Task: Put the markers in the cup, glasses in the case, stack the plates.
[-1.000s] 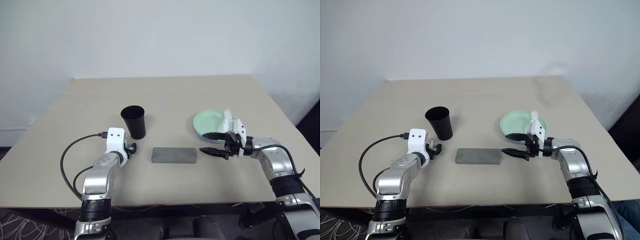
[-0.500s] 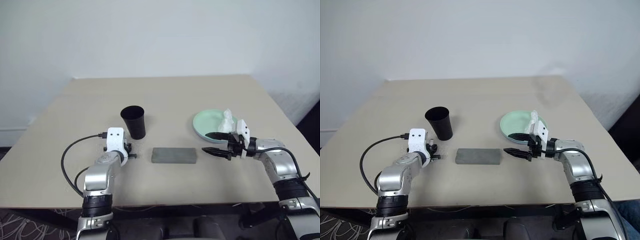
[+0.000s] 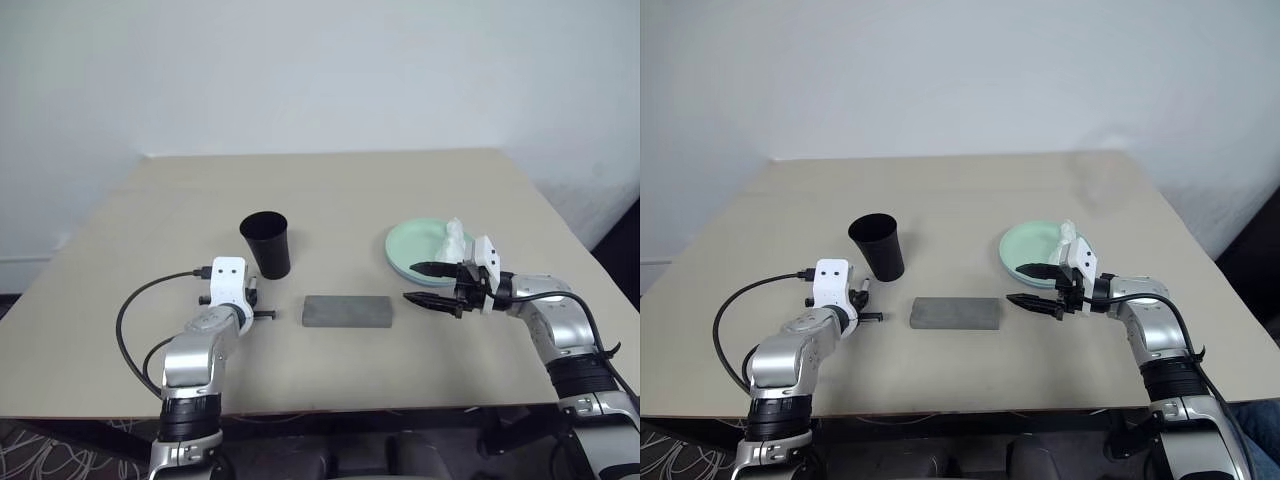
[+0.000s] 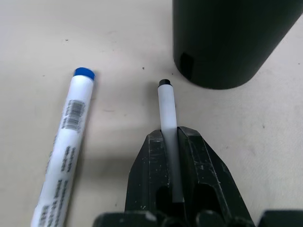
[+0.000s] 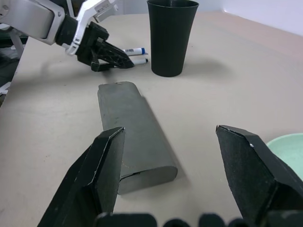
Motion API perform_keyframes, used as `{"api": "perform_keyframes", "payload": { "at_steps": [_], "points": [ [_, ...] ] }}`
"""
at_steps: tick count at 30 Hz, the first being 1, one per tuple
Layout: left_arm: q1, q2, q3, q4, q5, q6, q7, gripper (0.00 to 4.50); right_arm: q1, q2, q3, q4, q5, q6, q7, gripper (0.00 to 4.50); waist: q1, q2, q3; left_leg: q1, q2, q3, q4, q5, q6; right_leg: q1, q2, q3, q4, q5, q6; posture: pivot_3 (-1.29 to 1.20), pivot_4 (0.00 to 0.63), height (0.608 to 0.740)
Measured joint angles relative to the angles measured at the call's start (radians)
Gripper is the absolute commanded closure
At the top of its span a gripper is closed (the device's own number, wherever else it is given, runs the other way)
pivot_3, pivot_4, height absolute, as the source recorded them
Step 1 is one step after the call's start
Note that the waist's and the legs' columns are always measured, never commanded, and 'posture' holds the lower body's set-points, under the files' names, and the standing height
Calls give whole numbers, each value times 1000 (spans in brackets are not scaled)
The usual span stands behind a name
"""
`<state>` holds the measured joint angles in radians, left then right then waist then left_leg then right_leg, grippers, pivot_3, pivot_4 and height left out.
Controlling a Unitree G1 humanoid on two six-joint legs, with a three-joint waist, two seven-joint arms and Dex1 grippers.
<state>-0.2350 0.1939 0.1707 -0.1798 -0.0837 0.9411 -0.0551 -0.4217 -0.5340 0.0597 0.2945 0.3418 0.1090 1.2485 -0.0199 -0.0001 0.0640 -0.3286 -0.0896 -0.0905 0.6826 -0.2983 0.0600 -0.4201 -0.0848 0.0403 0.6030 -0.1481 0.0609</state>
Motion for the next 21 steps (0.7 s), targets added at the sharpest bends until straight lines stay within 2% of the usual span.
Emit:
{"api": "perform_keyframes", "payload": {
  "at_steps": [13,16,21],
  "points": [
    [-27,85,6,35,91,-638,43,4485,-26,3,1,15,0,-4,1,1174,3,0,0,-1,0,0,-2,0,-1,0,0,0,-3,0,0,0,0,740],
    [-92,109,16,89,91,-772,38,4485,-35,4,-1,17,0,-4,0,1174,10,0,0,-1,0,0,-2,0,0,0,0,-1,-4,0,0,0,0,740],
    [-269,117,15,296,41,-972,-52,4485,-78,37,-16,26,18,-4,-14,1174,25,0,0,-2,0,1,-1,1,0,-1,0,-1,-6,1,-1,0,0,740]
  ]
}}
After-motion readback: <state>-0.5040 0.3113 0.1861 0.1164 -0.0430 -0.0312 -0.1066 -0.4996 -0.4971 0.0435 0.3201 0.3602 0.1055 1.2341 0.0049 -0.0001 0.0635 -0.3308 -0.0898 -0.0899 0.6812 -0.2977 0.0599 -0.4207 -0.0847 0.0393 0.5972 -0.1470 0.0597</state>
